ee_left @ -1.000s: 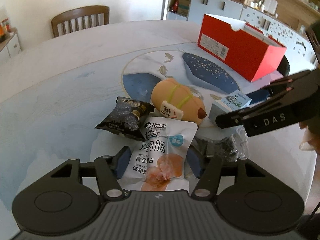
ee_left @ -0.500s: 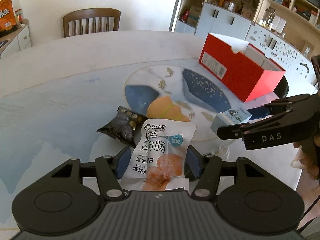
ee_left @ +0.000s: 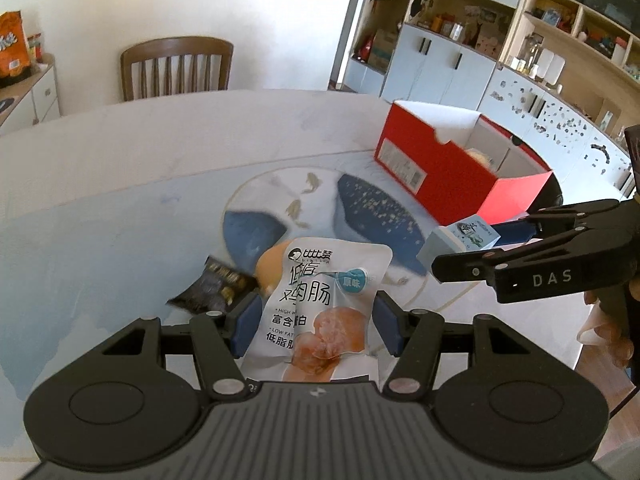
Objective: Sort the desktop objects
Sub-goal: 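Carry the sausage bag and milk carton with both grippers over the red box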
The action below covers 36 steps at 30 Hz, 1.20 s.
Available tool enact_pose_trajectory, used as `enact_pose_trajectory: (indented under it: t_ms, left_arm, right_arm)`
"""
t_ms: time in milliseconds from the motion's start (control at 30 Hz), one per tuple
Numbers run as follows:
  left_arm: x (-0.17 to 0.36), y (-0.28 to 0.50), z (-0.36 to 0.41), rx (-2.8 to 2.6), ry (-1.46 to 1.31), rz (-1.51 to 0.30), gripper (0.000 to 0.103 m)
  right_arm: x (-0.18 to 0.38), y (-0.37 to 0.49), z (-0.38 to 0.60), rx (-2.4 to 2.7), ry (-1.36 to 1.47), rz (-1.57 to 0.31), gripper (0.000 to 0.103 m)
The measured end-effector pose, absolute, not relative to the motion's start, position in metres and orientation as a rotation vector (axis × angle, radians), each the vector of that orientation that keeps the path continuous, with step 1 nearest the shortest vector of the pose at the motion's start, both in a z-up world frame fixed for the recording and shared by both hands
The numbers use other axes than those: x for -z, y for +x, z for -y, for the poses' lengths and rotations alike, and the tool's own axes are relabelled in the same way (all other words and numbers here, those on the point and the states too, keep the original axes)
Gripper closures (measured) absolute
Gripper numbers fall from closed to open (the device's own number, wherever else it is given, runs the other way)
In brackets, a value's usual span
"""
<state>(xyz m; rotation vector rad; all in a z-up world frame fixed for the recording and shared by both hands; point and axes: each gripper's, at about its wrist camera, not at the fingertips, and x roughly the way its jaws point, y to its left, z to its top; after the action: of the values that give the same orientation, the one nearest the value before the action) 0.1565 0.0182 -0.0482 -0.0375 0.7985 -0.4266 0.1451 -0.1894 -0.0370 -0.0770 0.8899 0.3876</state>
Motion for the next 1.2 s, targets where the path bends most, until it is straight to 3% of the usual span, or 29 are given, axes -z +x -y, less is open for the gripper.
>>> enact_pose_trajectory:
  t_ms: [1200]
  left_arm:
    - [-0.018,0.206,0.138,0.555,-0.008,-0.671,0.044]
  right_arm:
    - [-0.018,0.207,0.365,-0.299,0.000,-0.768,0.033]
